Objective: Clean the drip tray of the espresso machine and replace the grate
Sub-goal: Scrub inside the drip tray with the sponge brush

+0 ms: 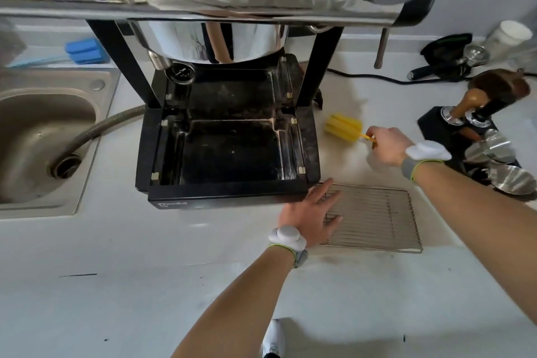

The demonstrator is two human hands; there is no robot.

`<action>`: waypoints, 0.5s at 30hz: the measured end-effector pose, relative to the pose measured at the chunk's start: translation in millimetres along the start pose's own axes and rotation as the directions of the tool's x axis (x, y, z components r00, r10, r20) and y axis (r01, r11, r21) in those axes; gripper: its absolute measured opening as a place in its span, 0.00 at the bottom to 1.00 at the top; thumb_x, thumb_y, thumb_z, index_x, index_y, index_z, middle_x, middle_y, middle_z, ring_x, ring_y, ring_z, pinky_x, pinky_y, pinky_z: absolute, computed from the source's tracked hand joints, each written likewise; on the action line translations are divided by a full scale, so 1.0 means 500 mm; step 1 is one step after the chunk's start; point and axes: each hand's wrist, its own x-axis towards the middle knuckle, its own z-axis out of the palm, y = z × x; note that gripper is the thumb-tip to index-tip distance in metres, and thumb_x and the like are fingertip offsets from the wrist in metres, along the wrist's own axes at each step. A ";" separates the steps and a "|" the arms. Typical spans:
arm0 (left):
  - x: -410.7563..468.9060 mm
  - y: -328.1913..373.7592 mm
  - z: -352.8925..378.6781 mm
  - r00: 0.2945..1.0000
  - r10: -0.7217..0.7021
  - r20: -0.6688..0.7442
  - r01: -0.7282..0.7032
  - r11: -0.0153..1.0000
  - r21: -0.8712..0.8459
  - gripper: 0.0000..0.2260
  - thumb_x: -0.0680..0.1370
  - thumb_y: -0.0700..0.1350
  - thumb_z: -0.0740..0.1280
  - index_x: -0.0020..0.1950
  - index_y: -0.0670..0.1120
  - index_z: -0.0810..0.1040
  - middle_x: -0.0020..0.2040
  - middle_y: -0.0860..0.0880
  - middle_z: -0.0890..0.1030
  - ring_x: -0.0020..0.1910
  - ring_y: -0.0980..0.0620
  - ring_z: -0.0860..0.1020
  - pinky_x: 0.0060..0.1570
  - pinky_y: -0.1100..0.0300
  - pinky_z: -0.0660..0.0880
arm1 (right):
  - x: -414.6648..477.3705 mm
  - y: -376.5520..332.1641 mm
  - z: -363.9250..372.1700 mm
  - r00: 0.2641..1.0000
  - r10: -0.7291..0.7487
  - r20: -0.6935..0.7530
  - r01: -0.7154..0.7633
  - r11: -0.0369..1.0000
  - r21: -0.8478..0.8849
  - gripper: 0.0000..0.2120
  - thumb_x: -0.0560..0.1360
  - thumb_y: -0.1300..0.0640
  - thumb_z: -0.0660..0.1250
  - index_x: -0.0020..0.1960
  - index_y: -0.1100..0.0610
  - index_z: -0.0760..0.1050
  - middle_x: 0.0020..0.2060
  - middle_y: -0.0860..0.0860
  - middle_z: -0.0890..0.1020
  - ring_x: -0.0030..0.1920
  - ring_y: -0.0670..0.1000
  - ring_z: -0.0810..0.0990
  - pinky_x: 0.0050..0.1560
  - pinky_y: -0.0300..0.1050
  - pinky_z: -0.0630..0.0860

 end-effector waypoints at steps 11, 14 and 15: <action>0.003 -0.007 -0.009 0.999 -0.012 0.038 0.012 1.000 -0.001 0.28 0.80 0.63 0.56 0.79 0.60 0.57 0.81 0.61 0.50 0.80 0.60 0.43 0.56 0.47 0.79 | -0.032 0.031 0.074 0.984 0.075 -0.158 -0.085 0.995 -0.055 0.13 0.73 0.56 0.62 0.55 0.61 0.71 0.54 0.61 0.72 0.53 0.64 0.74 0.51 0.55 0.72; -0.002 -0.005 -0.017 0.998 -0.025 0.061 0.028 0.998 -0.049 0.32 0.80 0.63 0.54 0.80 0.61 0.44 0.79 0.69 0.41 0.75 0.66 0.34 0.58 0.44 0.77 | -0.068 0.046 0.043 0.988 0.001 -0.153 -0.017 0.994 -0.105 0.15 0.74 0.53 0.62 0.56 0.62 0.69 0.57 0.61 0.72 0.55 0.64 0.74 0.50 0.54 0.71; -0.005 -0.001 -0.019 0.997 -0.028 0.070 0.032 0.998 -0.045 0.32 0.80 0.63 0.54 0.80 0.61 0.42 0.76 0.72 0.34 0.74 0.66 0.34 0.60 0.43 0.76 | -0.083 0.050 0.033 0.991 -0.018 -0.132 0.003 0.994 -0.109 0.17 0.75 0.53 0.62 0.59 0.62 0.68 0.59 0.61 0.71 0.57 0.64 0.73 0.51 0.55 0.71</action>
